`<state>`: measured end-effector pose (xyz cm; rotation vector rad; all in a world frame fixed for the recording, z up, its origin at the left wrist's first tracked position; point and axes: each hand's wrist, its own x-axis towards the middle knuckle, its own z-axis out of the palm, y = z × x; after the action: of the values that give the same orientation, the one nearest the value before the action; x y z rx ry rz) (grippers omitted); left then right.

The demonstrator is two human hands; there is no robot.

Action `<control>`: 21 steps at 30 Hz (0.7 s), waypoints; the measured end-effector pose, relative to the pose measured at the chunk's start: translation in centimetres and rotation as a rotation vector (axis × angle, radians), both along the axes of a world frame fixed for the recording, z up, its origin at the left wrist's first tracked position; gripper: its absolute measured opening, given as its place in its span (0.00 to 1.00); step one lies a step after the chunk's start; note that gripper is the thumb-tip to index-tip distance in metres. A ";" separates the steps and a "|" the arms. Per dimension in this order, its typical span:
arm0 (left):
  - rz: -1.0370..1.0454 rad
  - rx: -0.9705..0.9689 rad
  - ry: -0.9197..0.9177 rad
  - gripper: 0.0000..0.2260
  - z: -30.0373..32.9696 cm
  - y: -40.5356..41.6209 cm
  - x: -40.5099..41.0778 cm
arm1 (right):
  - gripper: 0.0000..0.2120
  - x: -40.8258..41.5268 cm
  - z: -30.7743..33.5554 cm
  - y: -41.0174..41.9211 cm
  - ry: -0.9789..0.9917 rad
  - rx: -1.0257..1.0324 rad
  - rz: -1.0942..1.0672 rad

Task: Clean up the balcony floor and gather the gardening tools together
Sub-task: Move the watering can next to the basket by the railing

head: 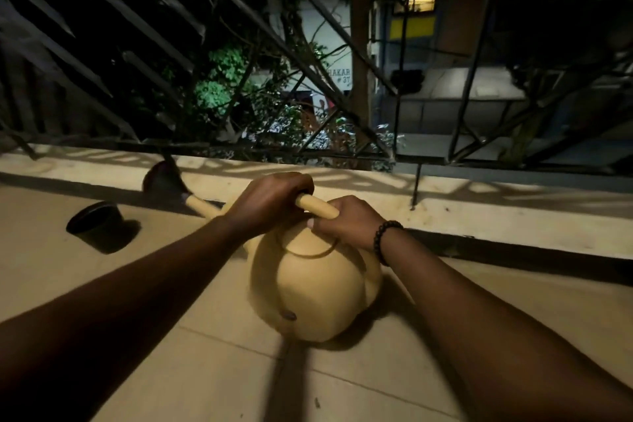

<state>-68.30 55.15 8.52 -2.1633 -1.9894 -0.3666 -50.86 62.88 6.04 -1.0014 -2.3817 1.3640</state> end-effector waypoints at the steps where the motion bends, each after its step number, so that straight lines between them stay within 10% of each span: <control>1: -0.044 0.024 0.024 0.13 -0.1 0.3 0.0 | 0.10 0.9 0.0 -0.3 0.018 -0.031 -0.041; 10: -0.147 -0.041 -0.176 0.15 -2.9 5.2 5.3 | 0.15 15.4 2.5 -1.3 -0.067 0.058 -0.363; 21: -0.810 -0.094 -0.415 0.09 -1.3 8.2 29.7 | 0.13 39.3 8.4 -9.6 -0.258 -0.082 -0.761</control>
<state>-38.58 63.35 7.17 -3.0767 -1.1682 -0.8994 -11.60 53.32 14.44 -1.9334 -1.7572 1.0743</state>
